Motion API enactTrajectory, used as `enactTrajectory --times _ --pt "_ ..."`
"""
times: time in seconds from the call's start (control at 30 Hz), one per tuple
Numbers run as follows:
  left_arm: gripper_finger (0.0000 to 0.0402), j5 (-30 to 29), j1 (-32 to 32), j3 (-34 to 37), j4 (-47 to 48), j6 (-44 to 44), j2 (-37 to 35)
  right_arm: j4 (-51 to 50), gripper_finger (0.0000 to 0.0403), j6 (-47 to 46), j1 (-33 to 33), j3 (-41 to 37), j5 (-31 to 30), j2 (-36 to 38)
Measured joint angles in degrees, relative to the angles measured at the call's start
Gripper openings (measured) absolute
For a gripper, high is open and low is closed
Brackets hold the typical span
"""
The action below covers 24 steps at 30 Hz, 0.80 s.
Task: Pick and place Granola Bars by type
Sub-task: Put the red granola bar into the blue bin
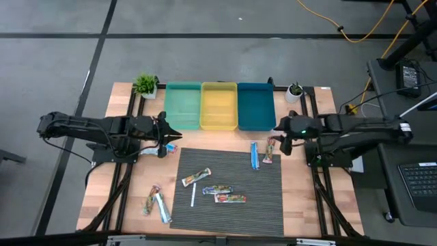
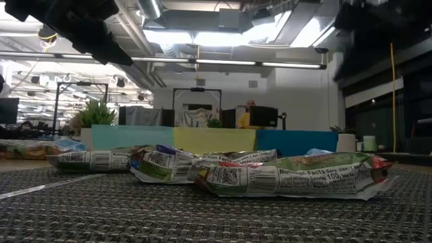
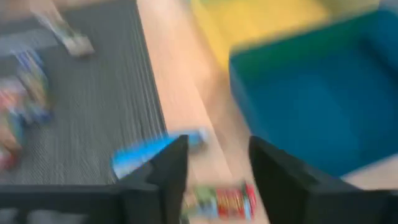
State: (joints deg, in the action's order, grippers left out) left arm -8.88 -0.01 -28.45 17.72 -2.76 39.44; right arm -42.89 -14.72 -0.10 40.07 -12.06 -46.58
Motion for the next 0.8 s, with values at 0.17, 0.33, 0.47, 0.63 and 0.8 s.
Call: enactTrajectory --times 0.17,0.33,0.47,0.63,0.8 --pt "0.0039 0.0 0.0 0.0 0.0 0.6 0.0 -0.9 0.0246 3.1 0.3 0.0 5.4 -7.7" --pt "0.004 0.0 0.0 0.0 0.1 1.0 0.0 -0.8 0.0253 7.5 1.7 0.0 11.9 -15.3" --pt "0.0042 0.0 0.0 0.0 0.1 1.0 0.0 -1.1 0.0253 7.8 3.1 0.4 12.9 -21.1" --pt "0.004 0.2 0.0 0.0 0.1 1.0 0.0 -6.3 0.0253 -3.8 2.6 2.3 4.7 -26.3" --pt "0.0039 1.5 0.0 0.0 0.1 1.0 0.0 -10.2 0.0253 -21.4 0.8 3.3 -0.7 -28.0"
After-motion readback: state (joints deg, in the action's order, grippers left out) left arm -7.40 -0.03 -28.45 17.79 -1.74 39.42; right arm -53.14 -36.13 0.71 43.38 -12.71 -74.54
